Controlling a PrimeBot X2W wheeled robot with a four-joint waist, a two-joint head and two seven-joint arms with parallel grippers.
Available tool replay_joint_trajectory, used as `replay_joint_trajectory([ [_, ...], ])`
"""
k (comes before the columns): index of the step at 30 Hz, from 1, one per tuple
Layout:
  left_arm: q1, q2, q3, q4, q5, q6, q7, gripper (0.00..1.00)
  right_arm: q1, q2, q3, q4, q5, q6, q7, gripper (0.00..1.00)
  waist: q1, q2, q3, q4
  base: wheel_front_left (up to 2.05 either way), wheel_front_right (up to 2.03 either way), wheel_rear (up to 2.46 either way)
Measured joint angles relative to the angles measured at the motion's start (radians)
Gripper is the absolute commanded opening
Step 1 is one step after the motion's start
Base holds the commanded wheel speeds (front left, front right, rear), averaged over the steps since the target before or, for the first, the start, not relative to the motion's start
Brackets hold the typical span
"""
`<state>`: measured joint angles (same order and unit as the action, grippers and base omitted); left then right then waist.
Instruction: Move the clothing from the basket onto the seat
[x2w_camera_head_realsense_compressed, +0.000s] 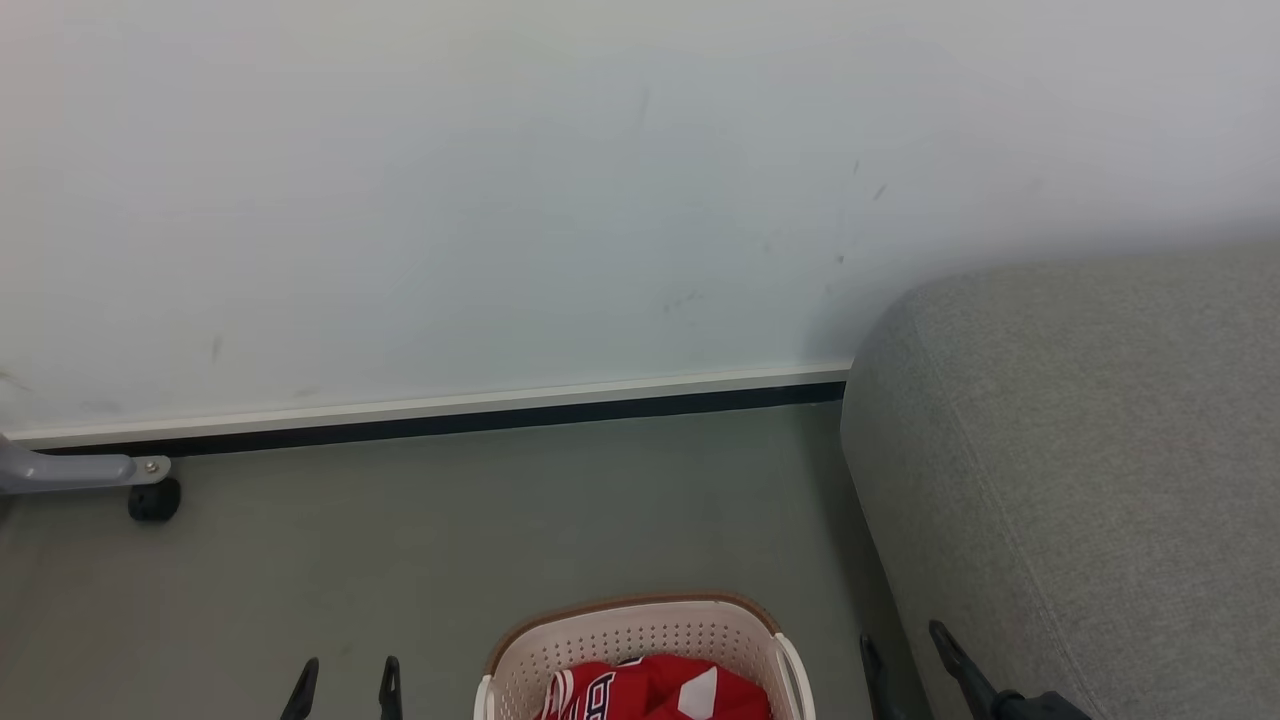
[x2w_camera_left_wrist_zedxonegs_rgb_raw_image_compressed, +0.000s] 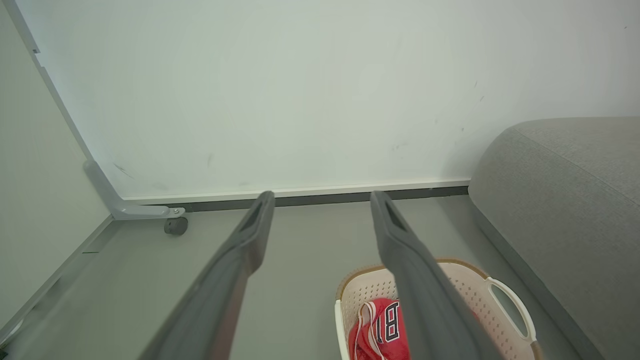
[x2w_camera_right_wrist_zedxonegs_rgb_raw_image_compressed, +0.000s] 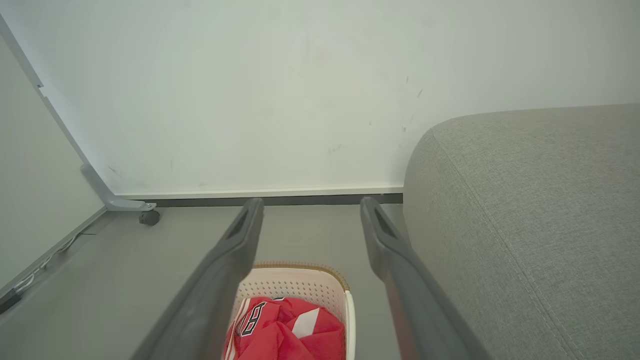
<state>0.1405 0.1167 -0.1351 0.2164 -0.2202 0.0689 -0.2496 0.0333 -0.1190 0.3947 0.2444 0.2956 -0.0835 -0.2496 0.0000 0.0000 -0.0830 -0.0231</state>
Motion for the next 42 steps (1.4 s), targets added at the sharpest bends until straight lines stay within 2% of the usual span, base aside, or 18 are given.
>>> replay_joint_trajectory([
  [13,0.000,0.000,-0.014,-0.003,0.006,-0.017,0.000,1.00,0.000,-0.004,-0.019,-0.037,-0.021,0.000,0.000,1.00,0.0001,0.0000,0.061,-0.014,0.00,0.00,0.00],
  [20,-0.061,-0.003,-0.055,0.006,0.038,-0.036,0.000,1.00,-0.024,-0.018,-0.056,-0.080,-0.030,-0.002,-0.003,1.00,0.0003,0.0000,0.129,-0.027,0.00,0.00,0.00],
  [42,-0.299,-0.035,-0.199,0.218,0.115,-0.097,0.056,1.00,-0.179,-0.034,-0.117,-0.239,-0.070,-0.009,-0.004,1.00,0.0002,0.0001,0.402,-0.114,0.00,0.00,0.00],
])
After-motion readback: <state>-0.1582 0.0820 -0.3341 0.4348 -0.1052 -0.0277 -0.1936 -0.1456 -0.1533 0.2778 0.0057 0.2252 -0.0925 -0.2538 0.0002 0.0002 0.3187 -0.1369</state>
